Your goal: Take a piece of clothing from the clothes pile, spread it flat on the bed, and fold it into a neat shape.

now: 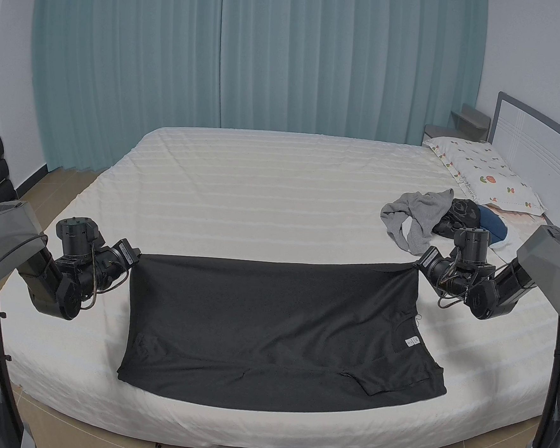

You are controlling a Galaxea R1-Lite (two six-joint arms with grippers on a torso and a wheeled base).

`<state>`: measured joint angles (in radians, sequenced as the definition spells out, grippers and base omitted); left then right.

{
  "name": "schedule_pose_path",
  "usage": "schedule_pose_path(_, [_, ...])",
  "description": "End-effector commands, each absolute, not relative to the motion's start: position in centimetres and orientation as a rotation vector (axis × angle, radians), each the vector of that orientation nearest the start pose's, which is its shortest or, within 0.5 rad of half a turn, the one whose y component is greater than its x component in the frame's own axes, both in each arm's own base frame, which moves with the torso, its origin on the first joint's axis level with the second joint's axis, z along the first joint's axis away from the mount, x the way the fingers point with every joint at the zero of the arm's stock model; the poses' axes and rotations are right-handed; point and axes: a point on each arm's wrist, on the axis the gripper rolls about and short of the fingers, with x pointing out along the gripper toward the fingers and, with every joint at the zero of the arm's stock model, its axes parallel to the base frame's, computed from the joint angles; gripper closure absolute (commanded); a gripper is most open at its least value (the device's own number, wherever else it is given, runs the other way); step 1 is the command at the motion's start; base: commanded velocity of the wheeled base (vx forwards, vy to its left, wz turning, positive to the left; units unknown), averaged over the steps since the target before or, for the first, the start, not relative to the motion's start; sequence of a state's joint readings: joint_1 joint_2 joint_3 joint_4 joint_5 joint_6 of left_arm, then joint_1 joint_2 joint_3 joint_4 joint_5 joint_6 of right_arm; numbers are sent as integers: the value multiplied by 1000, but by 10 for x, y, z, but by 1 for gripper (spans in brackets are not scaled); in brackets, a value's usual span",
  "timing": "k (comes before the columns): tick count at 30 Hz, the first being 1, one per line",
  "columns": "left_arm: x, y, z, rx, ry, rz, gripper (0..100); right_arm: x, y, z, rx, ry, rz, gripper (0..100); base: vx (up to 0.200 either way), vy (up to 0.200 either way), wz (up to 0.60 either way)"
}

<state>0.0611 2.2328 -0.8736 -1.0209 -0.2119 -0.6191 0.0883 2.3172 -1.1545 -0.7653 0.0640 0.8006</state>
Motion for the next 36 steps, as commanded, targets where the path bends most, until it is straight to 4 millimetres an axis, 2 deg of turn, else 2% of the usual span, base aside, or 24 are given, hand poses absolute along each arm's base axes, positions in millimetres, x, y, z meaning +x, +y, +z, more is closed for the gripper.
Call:
schedule_pose_path(1, [396, 20, 36, -659, 388, -32, 100, 437, 40, 43, 783, 448, -21, 100, 0, 0, 0])
schedule_pose_path(8, [388, 20, 31, -658, 416, -25, 100, 423, 36, 49, 776, 465, -32, 100, 0, 0, 0])
schedule_pose_path(11, [373, 20, 30, -610, 448, -28, 100, 408, 34, 52, 780, 495, -30, 100, 0, 0, 0])
schedule_pose_path(16, [357, 26, 26, -552, 484, -19, 100, 387, 32, 43, 752, 569, -28, 100, 0, 0, 0])
schedule_pose_path(19, [343, 29, 18, -505, 533, -9, 100, 367, 32, 30, 715, 636, -34, 100, 0, 0, 0])
schedule_pose_path(24, [326, 29, 5, -443, 607, -13, 100, 347, 33, 11, 667, 676, -16, 100, 0, 0, 0])
schedule_pose_path(30, [312, 25, -7, -406, 673, -21, 100, 332, 32, -11, 592, 708, -1, 100, 0, 0, 0])
schedule_pose_path(36, [303, 22, -15, -409, 720, -20, 100, 318, 36, -17, 545, 724, 19, 100, 0, 0, 0])
